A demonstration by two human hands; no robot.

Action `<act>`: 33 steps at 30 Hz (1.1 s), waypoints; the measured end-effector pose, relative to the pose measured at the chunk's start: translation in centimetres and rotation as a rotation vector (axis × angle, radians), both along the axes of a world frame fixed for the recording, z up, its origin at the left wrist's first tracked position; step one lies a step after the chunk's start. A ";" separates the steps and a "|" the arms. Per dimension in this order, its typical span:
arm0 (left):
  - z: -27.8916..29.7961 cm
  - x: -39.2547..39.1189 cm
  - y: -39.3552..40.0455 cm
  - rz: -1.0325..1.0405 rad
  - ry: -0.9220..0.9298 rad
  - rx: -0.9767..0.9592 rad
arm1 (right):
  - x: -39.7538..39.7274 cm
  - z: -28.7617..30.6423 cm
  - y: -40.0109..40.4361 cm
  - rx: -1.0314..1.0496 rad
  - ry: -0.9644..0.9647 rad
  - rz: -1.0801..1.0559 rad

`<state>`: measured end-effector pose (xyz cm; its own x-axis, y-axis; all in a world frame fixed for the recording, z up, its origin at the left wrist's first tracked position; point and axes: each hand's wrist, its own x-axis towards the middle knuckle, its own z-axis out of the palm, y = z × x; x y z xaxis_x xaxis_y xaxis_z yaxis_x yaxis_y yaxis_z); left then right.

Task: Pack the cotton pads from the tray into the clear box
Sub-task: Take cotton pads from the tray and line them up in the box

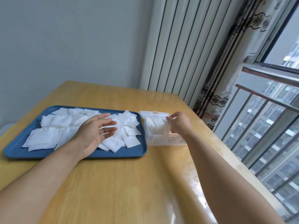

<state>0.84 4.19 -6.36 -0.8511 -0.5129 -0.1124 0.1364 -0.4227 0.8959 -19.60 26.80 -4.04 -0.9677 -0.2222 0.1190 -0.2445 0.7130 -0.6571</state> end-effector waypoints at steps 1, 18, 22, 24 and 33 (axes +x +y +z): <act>0.0 0.0 -0.1 -0.001 0.003 0.005 | -0.2 -0.1 0.0 -0.026 -0.005 -0.024; 0.5 0.4 -0.1 0.009 -0.004 0.012 | 0.4 1.3 -0.1 0.107 -0.235 0.086; 0.7 0.4 -0.4 0.043 0.003 0.025 | 0.5 1.8 0.1 0.203 -0.207 0.086; 0.8 0.3 -0.6 0.077 0.004 0.036 | 0.2 2.7 0.2 0.225 -0.031 0.034; 0.1 0.4 -1.5 0.268 -0.105 -0.206 | 8.7 2.2 -7.1 0.167 0.146 0.586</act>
